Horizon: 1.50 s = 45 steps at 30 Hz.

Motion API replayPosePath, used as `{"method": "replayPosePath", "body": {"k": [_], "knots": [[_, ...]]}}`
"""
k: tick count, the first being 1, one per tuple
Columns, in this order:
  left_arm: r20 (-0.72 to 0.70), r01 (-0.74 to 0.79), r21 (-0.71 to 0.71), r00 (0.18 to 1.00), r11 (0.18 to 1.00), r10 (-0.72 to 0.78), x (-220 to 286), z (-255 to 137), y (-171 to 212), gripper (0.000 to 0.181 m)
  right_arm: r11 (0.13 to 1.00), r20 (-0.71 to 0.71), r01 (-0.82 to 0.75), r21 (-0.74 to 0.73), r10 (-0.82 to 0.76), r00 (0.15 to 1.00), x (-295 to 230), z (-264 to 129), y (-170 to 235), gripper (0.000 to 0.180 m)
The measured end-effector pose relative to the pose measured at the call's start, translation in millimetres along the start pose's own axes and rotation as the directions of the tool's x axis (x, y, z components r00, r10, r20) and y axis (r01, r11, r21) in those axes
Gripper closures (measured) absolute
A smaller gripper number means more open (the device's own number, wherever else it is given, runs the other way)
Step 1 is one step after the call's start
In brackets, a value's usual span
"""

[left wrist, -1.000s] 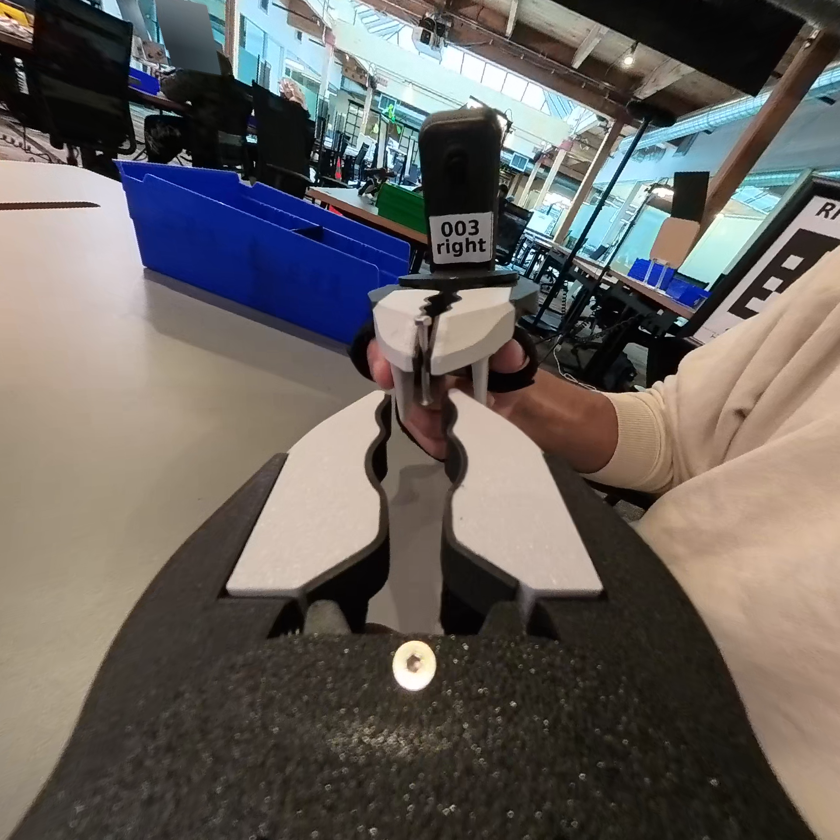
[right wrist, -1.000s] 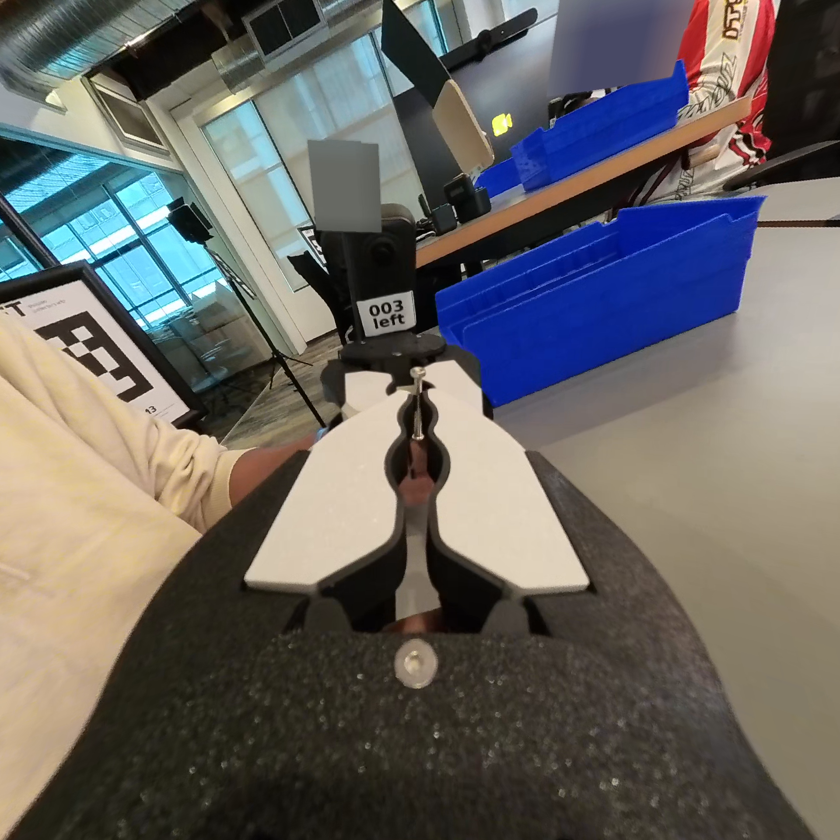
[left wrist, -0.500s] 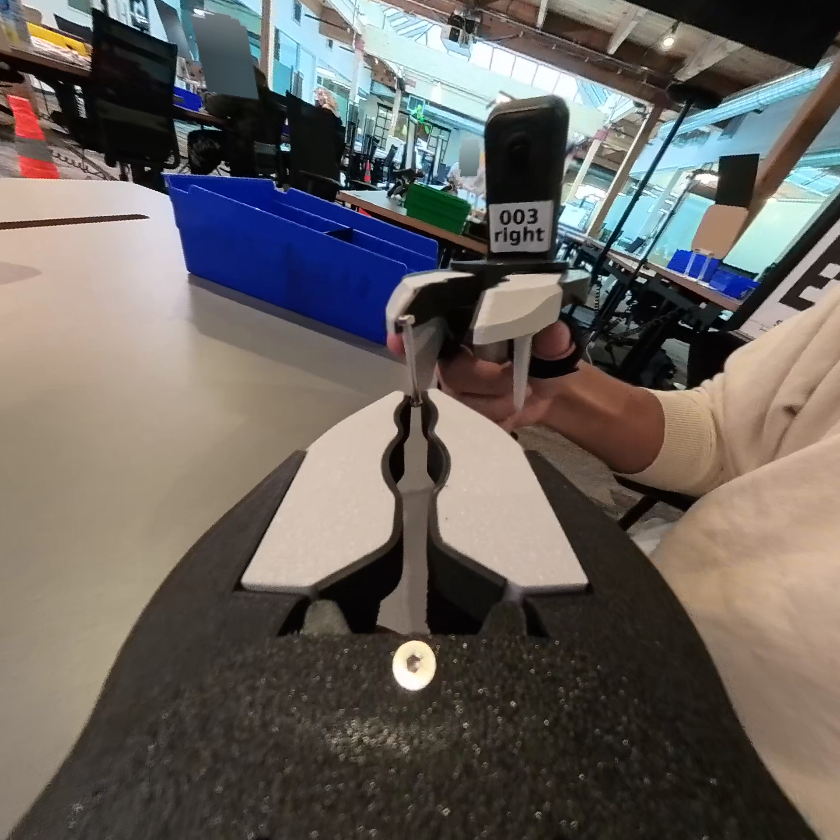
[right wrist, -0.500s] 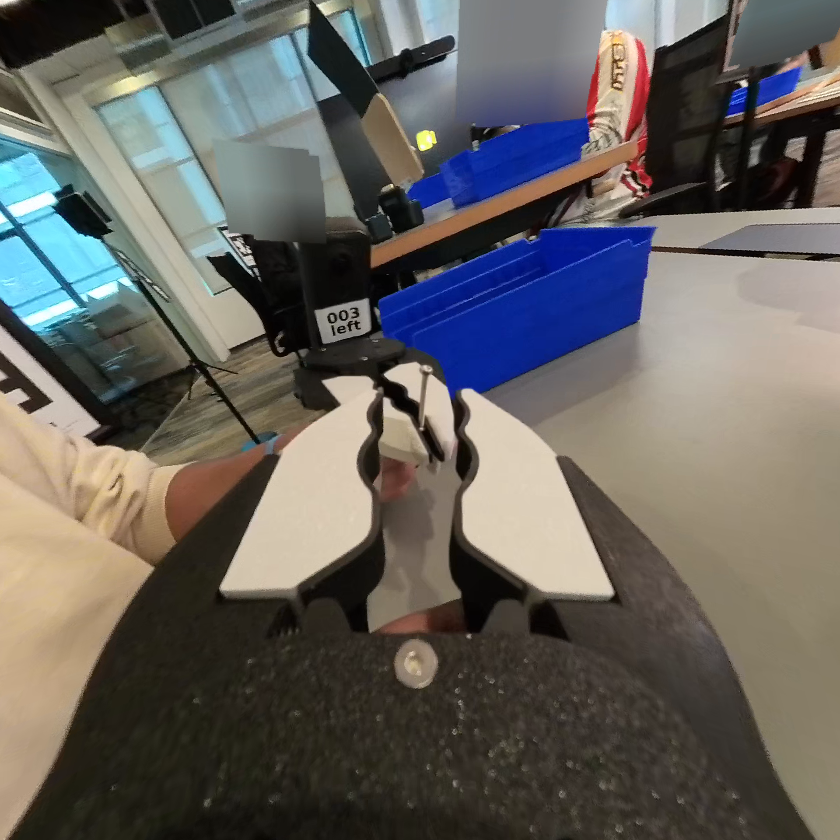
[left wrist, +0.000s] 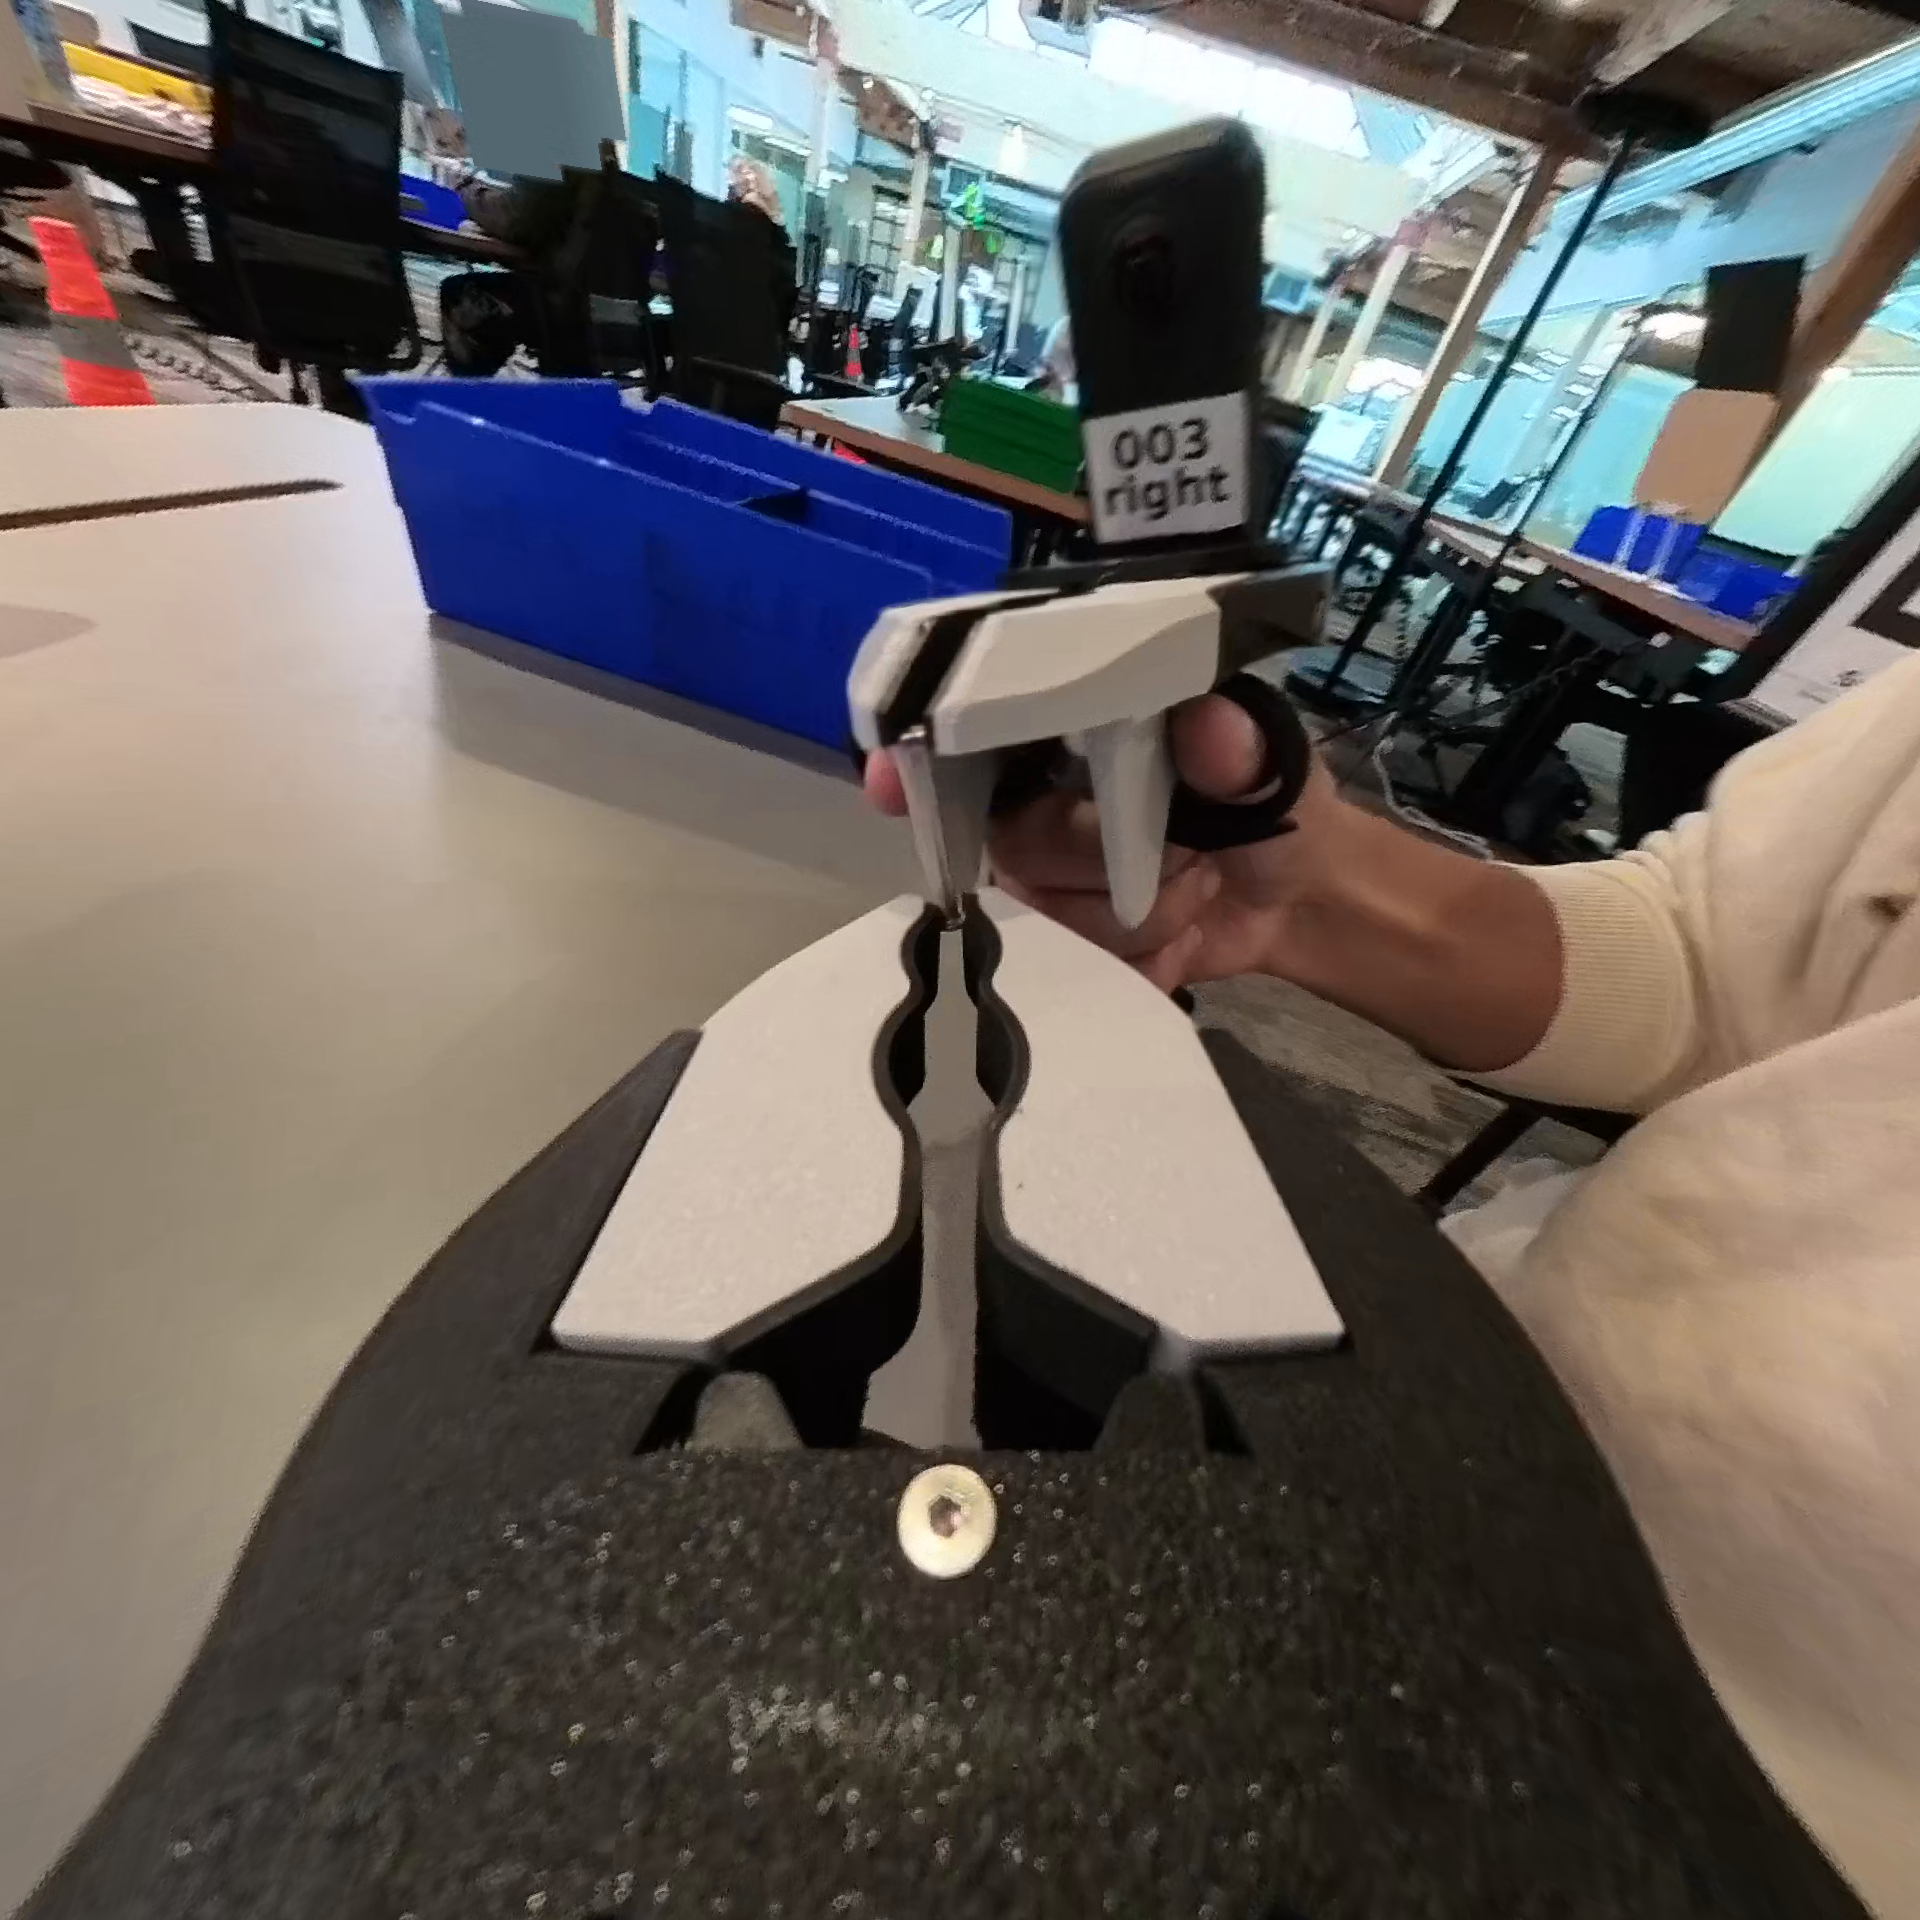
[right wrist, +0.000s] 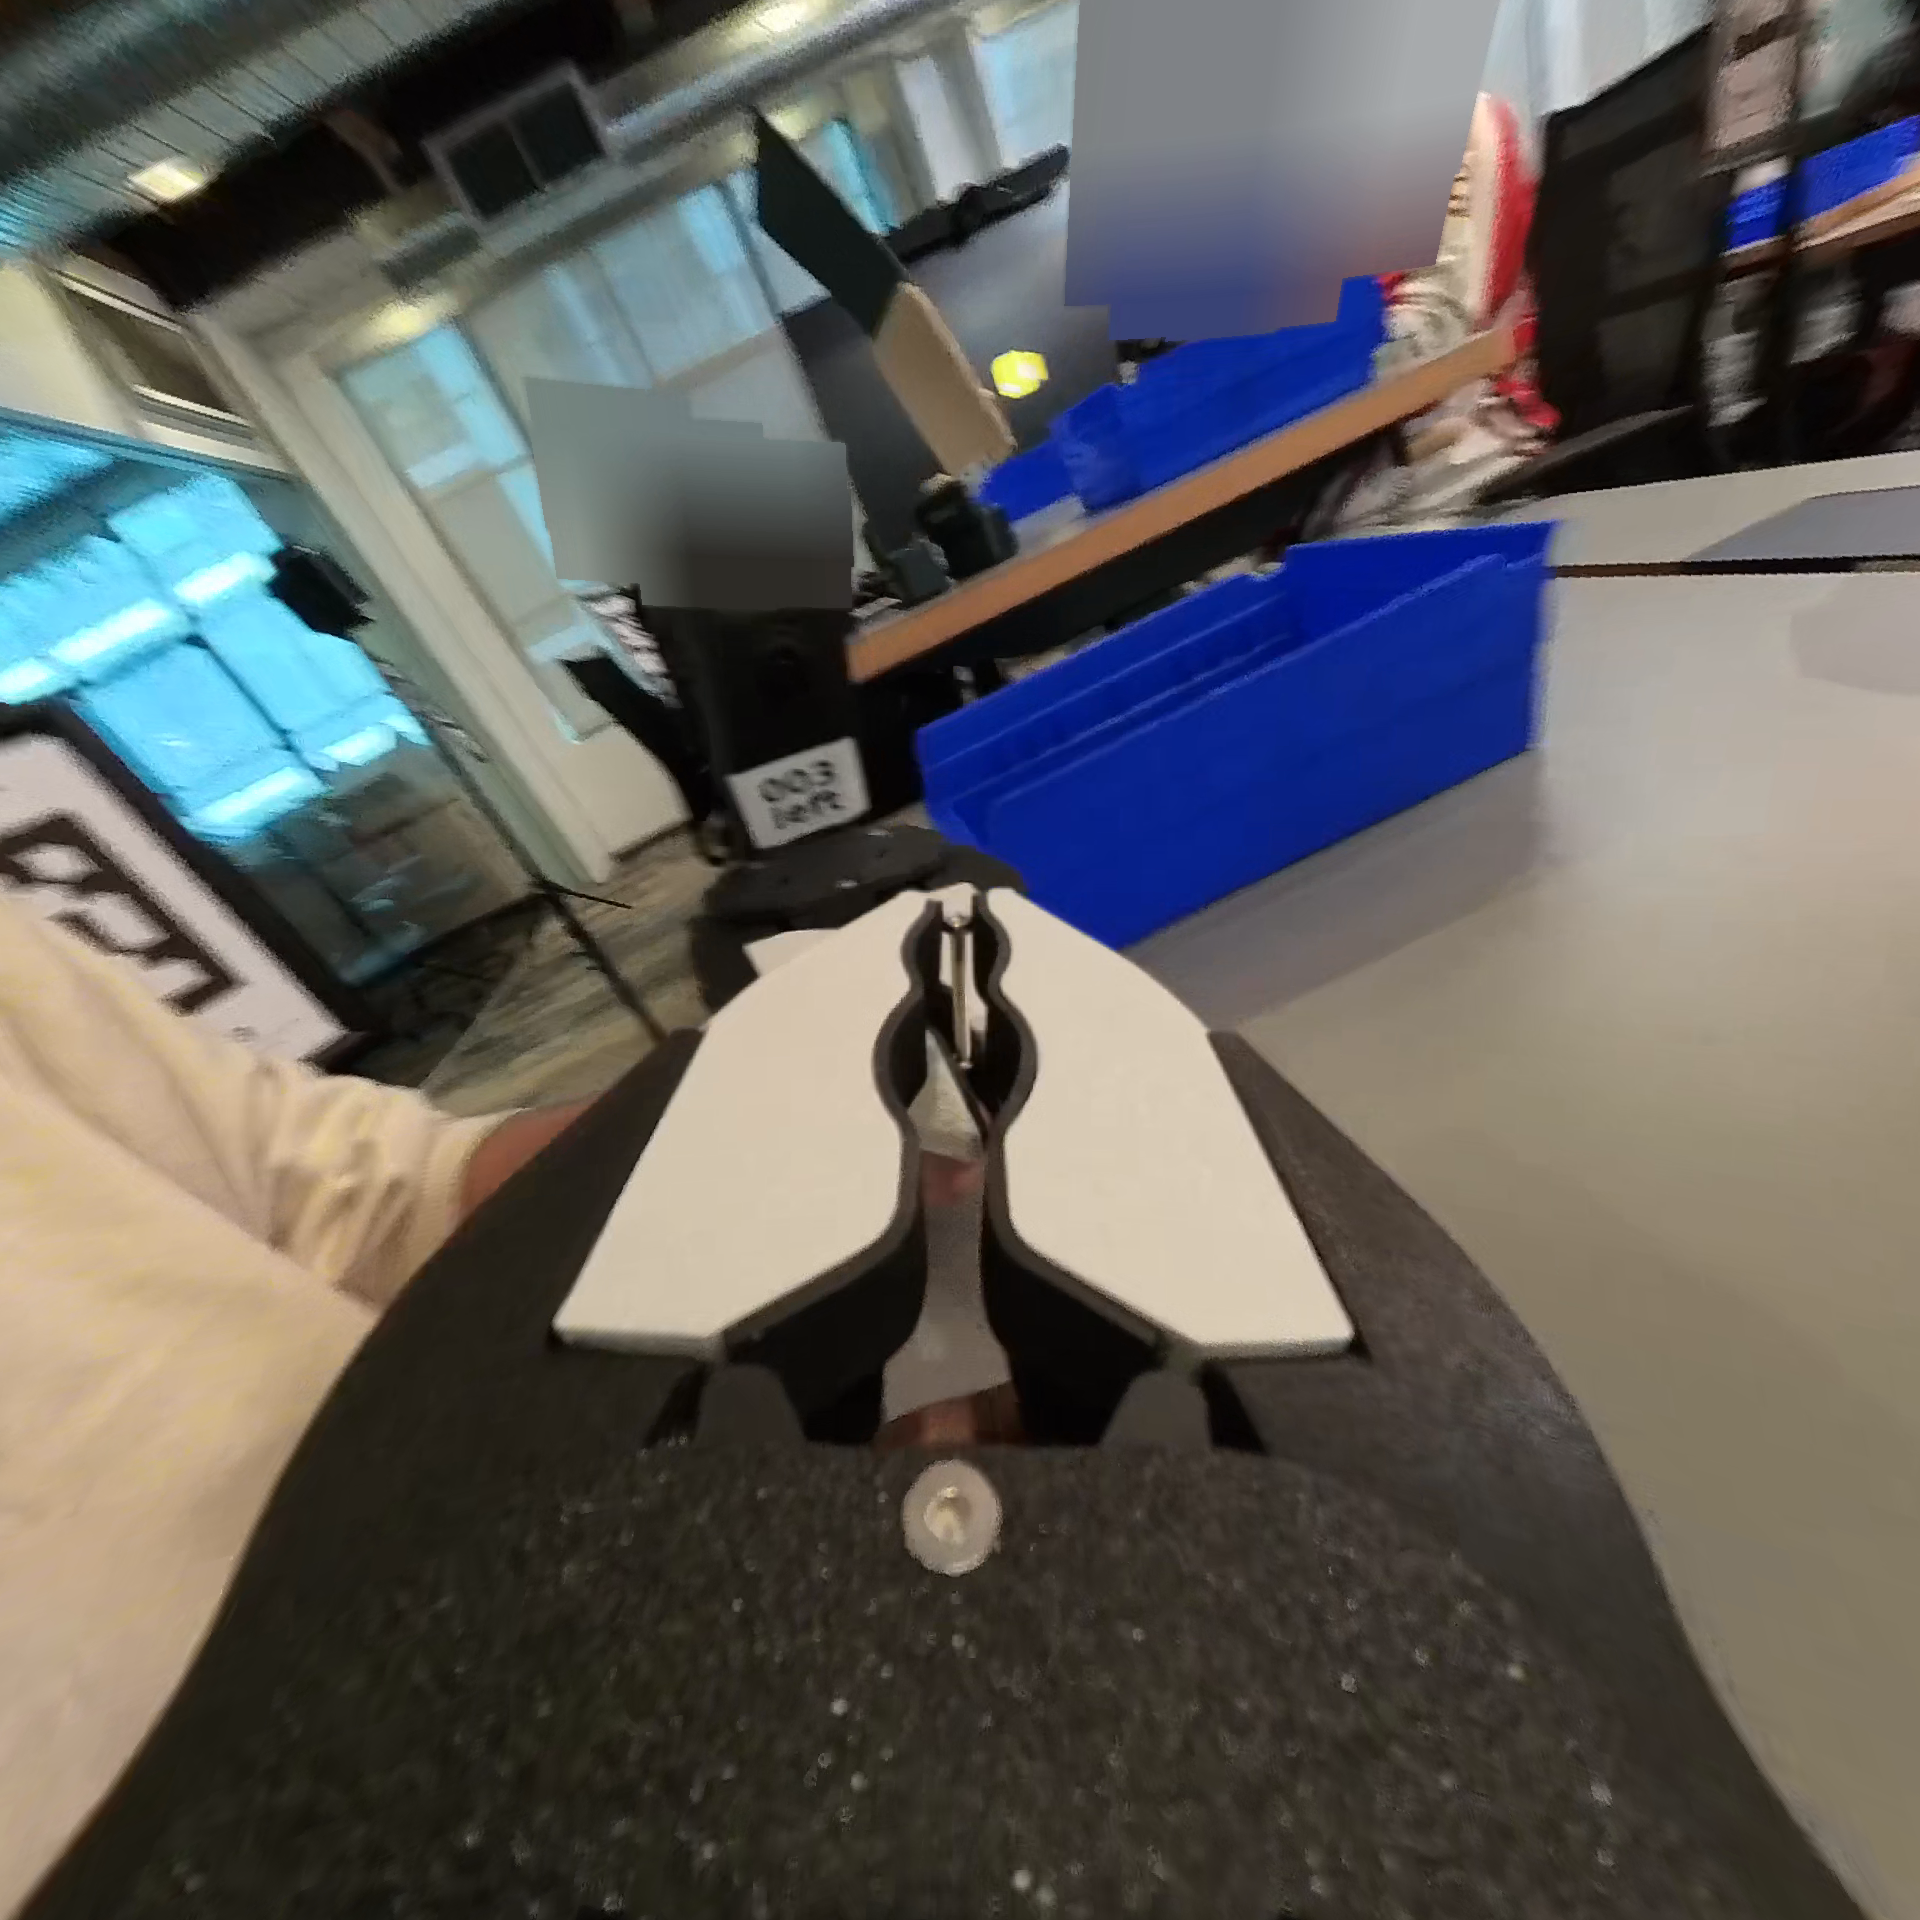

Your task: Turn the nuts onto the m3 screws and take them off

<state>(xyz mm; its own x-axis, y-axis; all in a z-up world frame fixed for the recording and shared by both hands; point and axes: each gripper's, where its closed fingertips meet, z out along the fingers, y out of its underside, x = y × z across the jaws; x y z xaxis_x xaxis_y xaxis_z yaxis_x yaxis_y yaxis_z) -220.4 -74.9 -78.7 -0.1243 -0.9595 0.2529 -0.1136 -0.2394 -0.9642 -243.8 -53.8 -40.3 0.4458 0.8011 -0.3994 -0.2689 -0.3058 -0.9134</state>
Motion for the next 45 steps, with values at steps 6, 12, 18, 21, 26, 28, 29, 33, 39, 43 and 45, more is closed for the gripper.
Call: {"method": "replayPosePath", "body": {"k": [6, 12, 18, 21, 26, 28, 29, 33, 39, 43, 45], "knots": [[-0.318, 0.139, 0.072, 0.942, 0.988, -0.11, 44, -9, -19, 0.177, 0.964, 0.509, -0.264, -0.016, 0.236, 0.828, -37, -15, -12, 0.175], [-0.562, 0.315, 0.121, 0.803, 0.941, -0.197, 73, -14, -36, 0.178, 0.913, 0.794, -0.396, -0.096, 0.31, 0.523, -61, -19, -23, 0.175], [-0.588, 0.374, 0.156, 0.779, 0.914, -0.218, 69, -17, -42, 0.178, 0.887, 0.826, -0.453, -0.089, 0.321, 0.464, -57, -5, -27, 0.174], [-0.477, 0.306, 0.152, 0.856, 0.94, -0.202, 55, -16, -37, 0.178, 0.893, 0.751, -0.447, -0.048, 0.327, 0.574, -41, -2, -26, 0.154], [-0.077, 0.114, 0.099, 0.991, 0.988, -0.107, 1, -12, -18, 0.178, 0.958, 0.373, -0.278, 0.073, 0.232, 0.898, 7, -8, -21, 0.152], [0.118, 0.041, 0.053, 0.992, 0.998, -0.047, -27, -14, -9, 0.177, 0.978, 0.114, -0.174, 0.112, 0.162, 0.98, 31, -12, -20, 0.156], [0.198, 0.004, 0.027, 0.98, 1.0, -0.009, -37, -15, -5, 0.177, 0.987, -0.023, -0.118, 0.106, 0.121, 0.992, 41, -13, -18, 0.157], [0.323, -0.067, -0.034, 0.943, 0.997, 0.074, -51, -14, 3, 0.177, 0.999, -0.324, 0.051, -0.014, -0.053, 0.945, 48, -10, -6, 0.157], [0.365, -0.118, -0.066, 0.921, 0.991, 0.135, -52, -8, 6, 0.177, 0.996, -0.455, 0.06, -0.069, -0.085, 0.886, 45, 2, 9, 0.158], [0.365, -0.123, -0.041, 0.922, 0.992, 0.13, -54, -4, 0, 0.177, 0.986, -0.522, 0.138, -0.097, -0.169, 0.836, 48, 0, 3, 0.163], [0.372, -0.132, -0.051, 0.917, 0.99, 0.141, -57, -1, -3, 0.177, 0.986, -0.53, 0.137, -0.098, -0.168, 0.831, 51, 0, -3, 0.162]]}}
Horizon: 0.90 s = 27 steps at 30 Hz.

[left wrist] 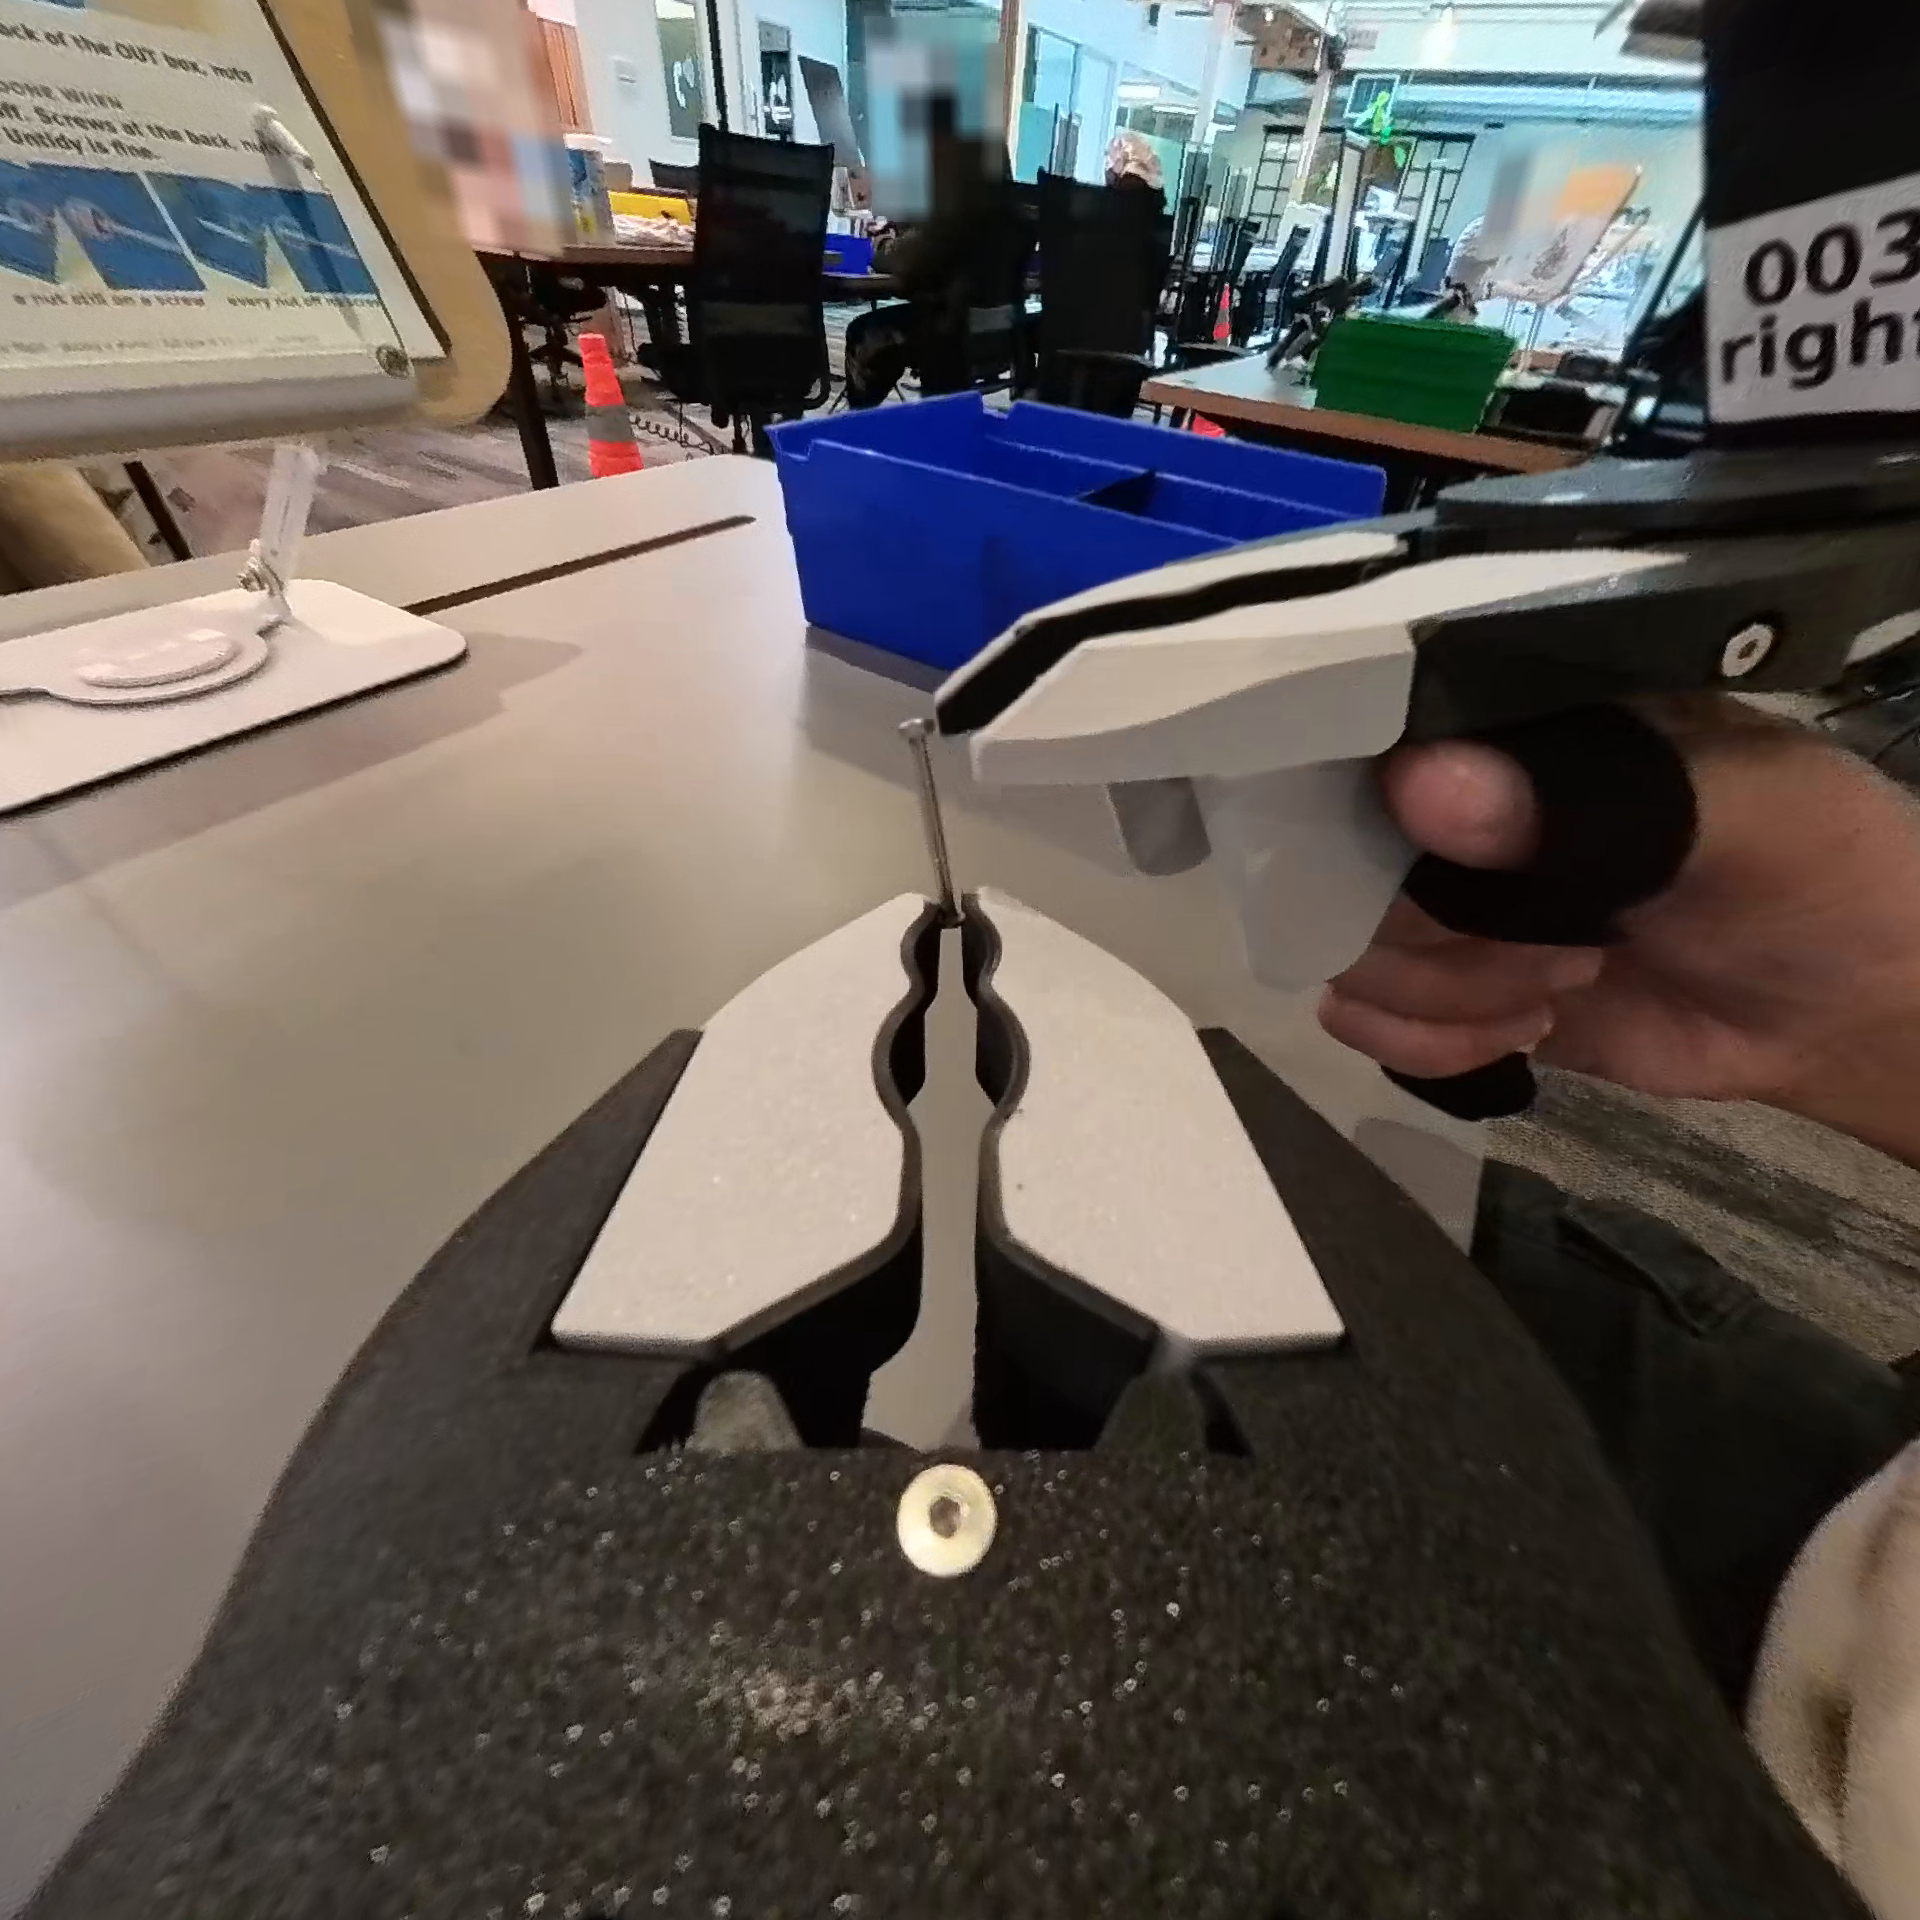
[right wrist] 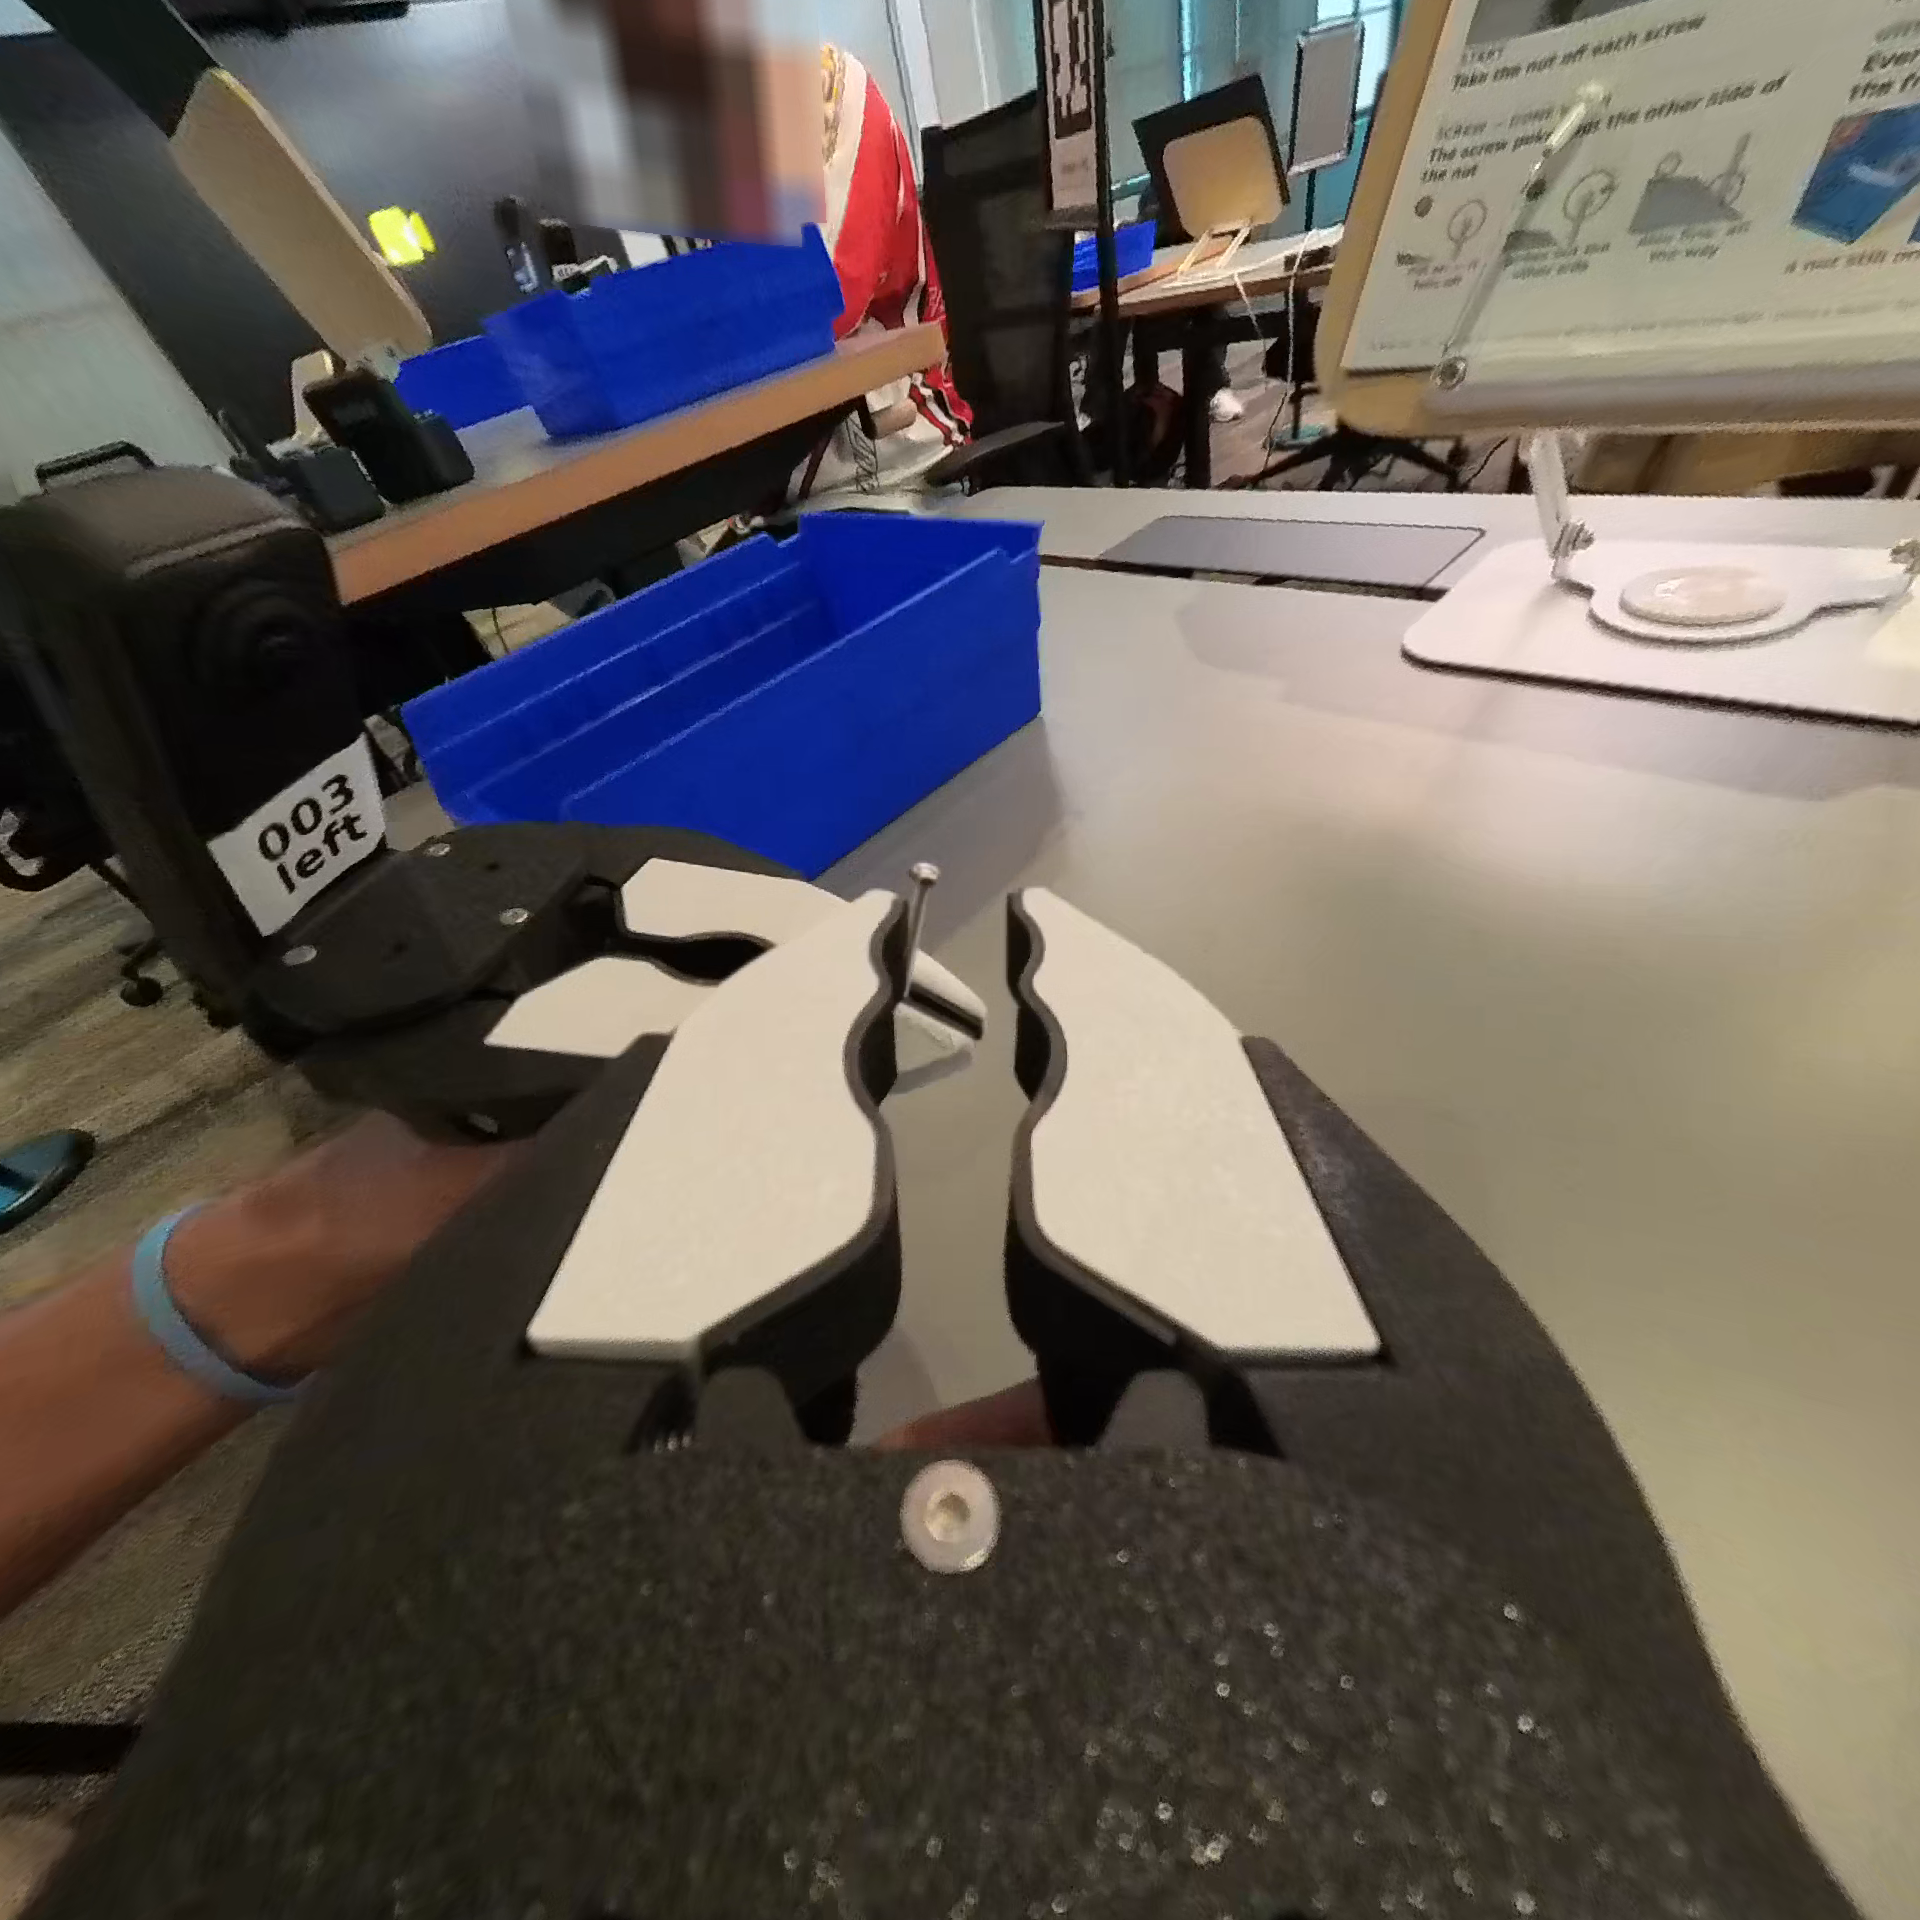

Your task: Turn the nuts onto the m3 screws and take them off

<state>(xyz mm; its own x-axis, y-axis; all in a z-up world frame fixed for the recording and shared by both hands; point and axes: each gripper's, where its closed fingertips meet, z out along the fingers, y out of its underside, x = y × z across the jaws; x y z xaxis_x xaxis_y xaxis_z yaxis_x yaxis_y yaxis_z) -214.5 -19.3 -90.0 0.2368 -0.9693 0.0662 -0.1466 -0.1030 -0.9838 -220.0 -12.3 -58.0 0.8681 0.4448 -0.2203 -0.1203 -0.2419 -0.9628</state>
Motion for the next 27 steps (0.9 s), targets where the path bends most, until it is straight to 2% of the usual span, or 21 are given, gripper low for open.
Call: {"method": "replayPosePath", "body": {"k": [6, 9, 13, 16, 18, 20, 21, 23, 24, 25, 27], "knots": [[-0.012, -0.029, 0.007, 0.999, 1.0, 0.03, 4, 5, -8, 0.177, 1.0, 0.028, 0.007, -0.008, -0.006, 1.0, -2, 5, -10, 0.162], [-0.017, -0.036, 0.01, 0.999, 0.999, 0.036, 6, 5, -10, 0.177, 1.0, 0.045, 0.009, -0.007, -0.009, 0.999, -4, 6, -12, 0.174], [-0.046, -0.015, 0.019, 0.999, 1.0, 0.016, 8, 4, -12, 0.177, 1.0, 0.068, -0.007, -0.004, 0.007, 0.998, -5, 4, -14, 0.174], [-0.192, 0.074, 0.037, 0.979, 0.997, -0.065, 22, 1, -17, 0.177, 0.996, 0.245, -0.094, 0.003, 0.09, 0.965, -15, 1, -18, 0.174], [-0.338, 0.18, 0.05, 0.929, 0.982, -0.153, 33, -4, -26, 0.177, 0.989, 0.437, -0.146, 0.014, 0.125, 0.891, -27, -6, -24, 0.174], [-0.445, 0.242, 0.038, 0.873, 0.97, -0.2, 41, -10, -31, 0.178, 0.984, 0.557, -0.177, -0.006, 0.15, 0.817, -27, -11, -27, 0.175], [-0.497, 0.266, 0.03, 0.84, 0.963, -0.216, 45, -13, -35, 0.178, 0.978, 0.654, -0.208, -0.017, 0.168, 0.738, -33, -18, -30, 0.175], [-0.595, 0.314, 0.012, 0.765, 0.949, -0.246, 54, -19, -42, 0.178, 0.962, 0.758, -0.265, -0.06, 0.216, 0.615, -34, -24, -34, 0.175], [-0.625, 0.331, 0.008, 0.738, 0.944, -0.254, 56, -21, -46, 0.178, 0.948, 0.823, -0.306, -0.084, 0.239, 0.516, -37, -32, -39, 0.175], [-0.673, 0.354, -0.005, 0.69, 0.935, -0.265, 62, -24, -50, 0.178, 0.933, 0.867, -0.336, -0.127, 0.269, 0.419, -40, -37, -41, 0.175], [-0.728, 0.383, -0.028, 0.625, 0.923, -0.282, 68, -27, -56, 0.178, 0.904, 0.914, -0.395, -0.161, 0.288, 0.286, -42, -42, -46, 0.175]]}}
